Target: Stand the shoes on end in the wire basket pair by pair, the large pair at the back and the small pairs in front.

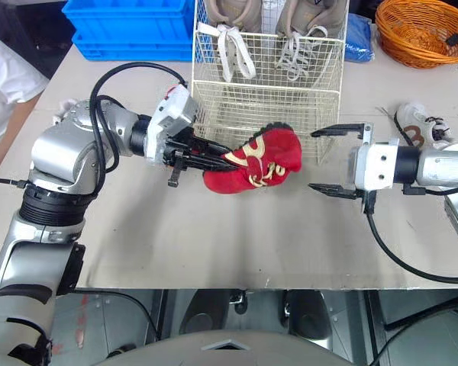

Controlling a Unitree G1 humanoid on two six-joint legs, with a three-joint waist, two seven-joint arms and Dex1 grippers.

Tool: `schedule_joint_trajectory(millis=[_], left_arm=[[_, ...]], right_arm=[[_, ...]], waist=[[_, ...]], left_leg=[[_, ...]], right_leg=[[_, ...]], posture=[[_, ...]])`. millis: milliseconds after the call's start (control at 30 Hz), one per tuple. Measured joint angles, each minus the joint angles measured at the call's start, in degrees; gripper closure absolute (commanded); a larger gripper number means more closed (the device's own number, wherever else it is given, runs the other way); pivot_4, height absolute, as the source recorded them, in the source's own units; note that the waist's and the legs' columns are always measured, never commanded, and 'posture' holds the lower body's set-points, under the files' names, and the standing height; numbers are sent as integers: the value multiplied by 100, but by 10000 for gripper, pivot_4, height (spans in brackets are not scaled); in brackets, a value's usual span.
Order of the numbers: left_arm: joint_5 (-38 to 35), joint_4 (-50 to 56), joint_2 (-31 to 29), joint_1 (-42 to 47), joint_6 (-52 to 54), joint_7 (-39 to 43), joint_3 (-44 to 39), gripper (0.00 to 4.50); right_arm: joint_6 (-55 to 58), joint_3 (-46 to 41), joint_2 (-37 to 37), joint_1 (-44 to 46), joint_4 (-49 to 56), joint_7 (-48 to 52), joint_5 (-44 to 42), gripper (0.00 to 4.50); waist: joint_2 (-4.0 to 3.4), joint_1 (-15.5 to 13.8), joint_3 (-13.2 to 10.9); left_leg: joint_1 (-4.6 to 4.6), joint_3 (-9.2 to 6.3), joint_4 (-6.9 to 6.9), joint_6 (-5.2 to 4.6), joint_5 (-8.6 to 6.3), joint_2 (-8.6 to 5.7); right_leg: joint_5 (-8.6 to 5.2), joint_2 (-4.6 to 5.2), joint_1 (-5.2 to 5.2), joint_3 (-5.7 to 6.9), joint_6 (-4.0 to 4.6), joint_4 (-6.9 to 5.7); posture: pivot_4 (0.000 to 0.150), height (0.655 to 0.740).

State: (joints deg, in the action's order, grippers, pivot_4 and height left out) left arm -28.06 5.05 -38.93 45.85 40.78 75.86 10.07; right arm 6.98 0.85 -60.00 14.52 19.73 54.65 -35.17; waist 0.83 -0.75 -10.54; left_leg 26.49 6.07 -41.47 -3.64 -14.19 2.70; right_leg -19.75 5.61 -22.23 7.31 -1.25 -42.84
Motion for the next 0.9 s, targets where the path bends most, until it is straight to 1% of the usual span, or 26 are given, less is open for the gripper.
schedule_joint_trajectory(millis=[67, 100, 167, 200, 300, 400, 433, 467, 500, 567, 600, 633, 733, 900], left_arm=[[-36, 2, 175, -35, 6, -212, -57, 40421], [-37, 2, 231, -50, 6, -285, -59, 40421], [-38, -4, 406, -109, -5, -504, -71, 40421], [-39, -5, 443, -115, -7, -567, -95, 40421], [-39, -8, 486, -129, -12, -714, -182, 40421], [-41, -20, 585, -187, 2, -870, -241, 40421], [-43, -25, 597, -188, 5, -895, -261, 40421], [-50, -25, 601, -188, 6, -905, -282, 40421], [-57, -25, 603, -188, 6, -913, -289, 40421], [-74, -25, 600, -189, 18, -925, -292, 40421], [-80, -25, 599, -189, 24, -925, -292, 40421], [-93, -25, 591, -189, 41, -926, -292, 40421], [-138, -23, 588, -190, 97, -939, -299, 40421], [-149, -17, 606, -190, 162, -1001, -342, 40421]], right_arm=[[1221, -222, -12, -255, 612, -537, -1327, 0], [1558, -284, 8, -281, 804, -774, -1788, 0], [2238, -500, 360, -265, 1203, -1756, -3149, 0], [2396, -548, 492, -264, 1238, -2143, -3559, 0], [2627, -577, 1005, -228, 1303, -3161, -4425, 0], [2797, -576, 1343, -91, 1350, -3895, -4749, 0], [2833, -576, 1426, -44, 1356, -4030, -4759, 5019], [2856, -576, 1485, -14, 1355, -4123, -4757, 7980], [2865, -577, 1546, 9, 1351, -4215, -4753, 12784], [2912, -580, 1671, 42, 1322, -4411, -4655, 20339], [2922, -585, 1683, 48, 1304, -4436, -4604, 25698], [2947, -594, 1719, 65, 1283, -4477, -4534, 29996], [3042, -630, 1826, 121, 1214, -4572, -4401, 44799], [3145, -641, 1990, 218, 1174, -4682, -4342, 44799]], waist=[[0, 8, 0], [0, 10, 0], [2, 1, 0], [4, -4, -1], [5, -6, -1], [5, -8, -1], [5, -9, -1], [5, -8, -1], [5, -8, -1], [5, -8, -1], [5, -8, -1], [5, -6, -1], [4, -5, -1], [4, -4, -1]], left_leg=[[-3, -3, -1, 0, 0, 0], [-7, -3, -1, 0, 0, 0], [-15, -6, -2, 0, 0, -1], [-15, -8, -3, 0, 0, -1], [-15, -8, -2, -1, -1, -5], [-15, -8, 0, -1, 0, -6], [-15, -8, 2, -1, -1, -6], [-15, -8, 3, -1, 0, -6], [-15, -8, 4, 0, 0, -6], [-15, -8, 6, -1, 0, -7], [-15, -8, 7, 0, 0, -7], [-15, -8, 7, -1, 0, -7], [-15, -8, 8, -1, 0, -7], [-15, -8, 10, 0, 0, -7]], right_leg=[[0, 0, 6, 2, 1, 0], [0, 0, 10, 3, 1, 1], [0, 1, 20, 3, 1, 3], [0, 0, 23, 7, 1, 5], [0, 2, 25, 7, 0, 8], [0, 1, 25, 10, 0, 11], [0, 1, 25, 11, 0, 12], [0, 1, 24, 11, 0, 13], [0, 1, 24, 11, 0, 13], [0, 0, 24, 12, 0, 15], [0, 0, 24, 12, 0, 16], [0, 0, 24, 12, 0, 16], [0, 0, 24, 12, 0, 16], [0, -1, 23, 12, 0, 18]], posture=[[1500, 6860], [1500, 6860], [1500, 6860], [1500, 6860], [1500, 6860], [1500, 6860], [1500, 6860], [1500, 6860], [1500, 6860], [1500, 6860], [1500, 6860], [1500, 6860], [1500, 6860], [1500, 6860]])
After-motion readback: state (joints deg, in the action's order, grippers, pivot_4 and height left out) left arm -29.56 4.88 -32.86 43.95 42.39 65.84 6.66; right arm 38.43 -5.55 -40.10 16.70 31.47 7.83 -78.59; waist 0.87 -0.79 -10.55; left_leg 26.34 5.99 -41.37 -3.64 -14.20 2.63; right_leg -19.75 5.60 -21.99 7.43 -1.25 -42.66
